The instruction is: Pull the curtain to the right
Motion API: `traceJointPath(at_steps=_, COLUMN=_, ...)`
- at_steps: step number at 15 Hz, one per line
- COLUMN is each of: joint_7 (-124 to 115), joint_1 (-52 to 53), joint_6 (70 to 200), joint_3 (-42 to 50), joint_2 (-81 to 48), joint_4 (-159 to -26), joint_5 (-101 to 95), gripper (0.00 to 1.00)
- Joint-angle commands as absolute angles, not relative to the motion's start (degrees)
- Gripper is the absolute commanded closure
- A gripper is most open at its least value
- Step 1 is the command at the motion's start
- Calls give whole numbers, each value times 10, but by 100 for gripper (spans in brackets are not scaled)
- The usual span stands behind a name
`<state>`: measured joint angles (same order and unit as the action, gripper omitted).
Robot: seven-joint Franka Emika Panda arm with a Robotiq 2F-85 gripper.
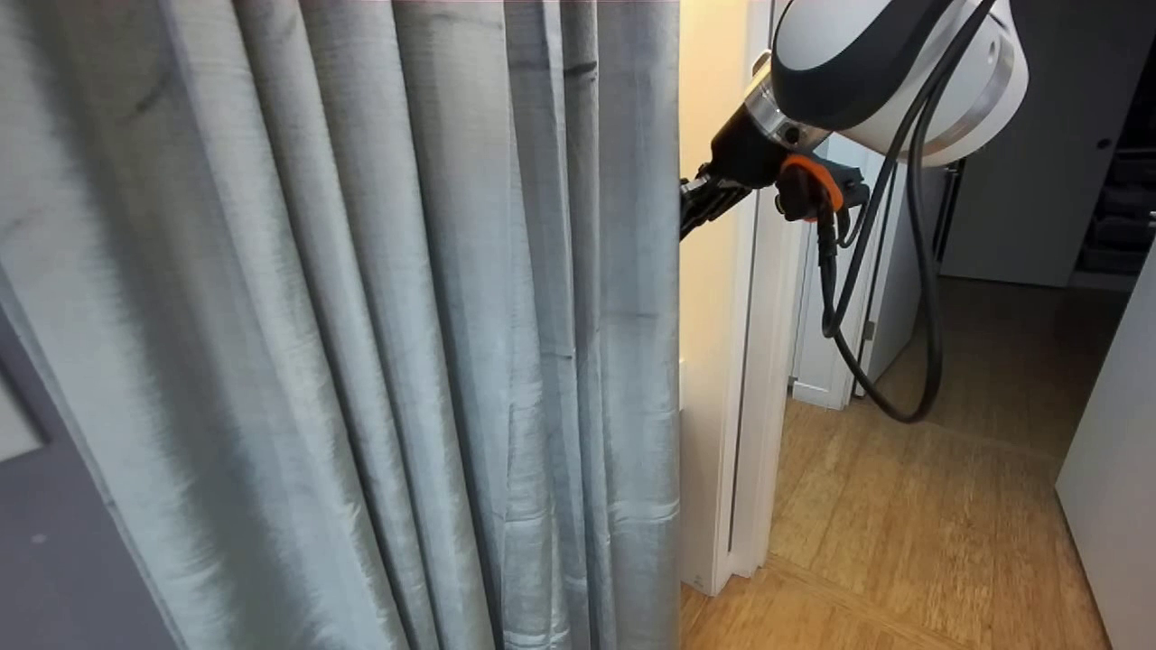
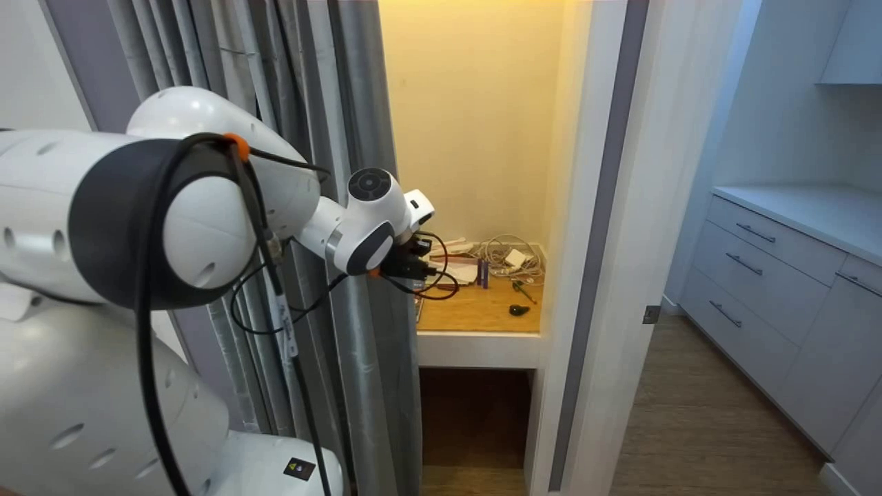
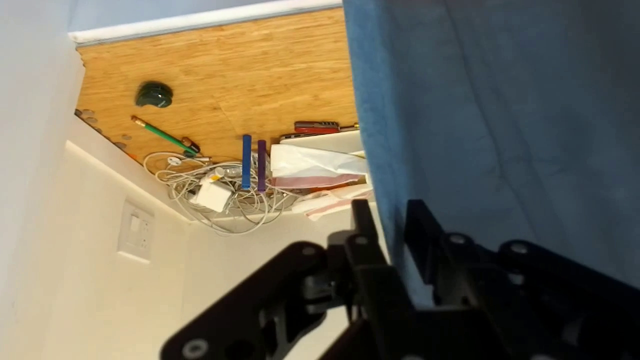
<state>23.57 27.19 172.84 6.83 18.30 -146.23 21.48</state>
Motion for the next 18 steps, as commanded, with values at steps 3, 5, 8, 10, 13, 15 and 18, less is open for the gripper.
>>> traceJointPath(at_steps=3, joint_7=255, joint_1=293, joint_6=1735, joint_3=86, joint_2=178, joint_4=-1444, joint_5=224, gripper=100)
traceJointPath(at_steps=5, joint_7=254, joint_1=280, joint_6=1729, joint_3=87, joint_2=177, joint_4=-1441, joint_5=214, gripper=100)
traceJointPath(at_steps=8, joint_7=241, joint_1=248, joint_6=1719, joint_3=91, joint_2=171, joint_4=-1435, joint_5=198, gripper=100)
traceJointPath(at_steps=10, joint_7=236, joint_1=221, joint_6=1715, joint_3=93, joint_2=169, joint_4=-1431, joint_5=191, gripper=100)
traceJointPath(at_steps=13, joint_7=232, joint_1=176, joint_6=1710, joint_3=89, joint_2=170, joint_4=-1422, joint_5=173, gripper=100)
traceJointPath(at_steps=15, joint_7=237, joint_1=157, joint_6=1708, joint_3=92, joint_2=171, joint_4=-1416, joint_5=169, gripper=100)
traceJointPath(at_steps=18, joint_7=234, joint_1=126, joint_6=1708, joint_3=89, joint_2=171, joint_4=-1412, joint_5=161, gripper=100)
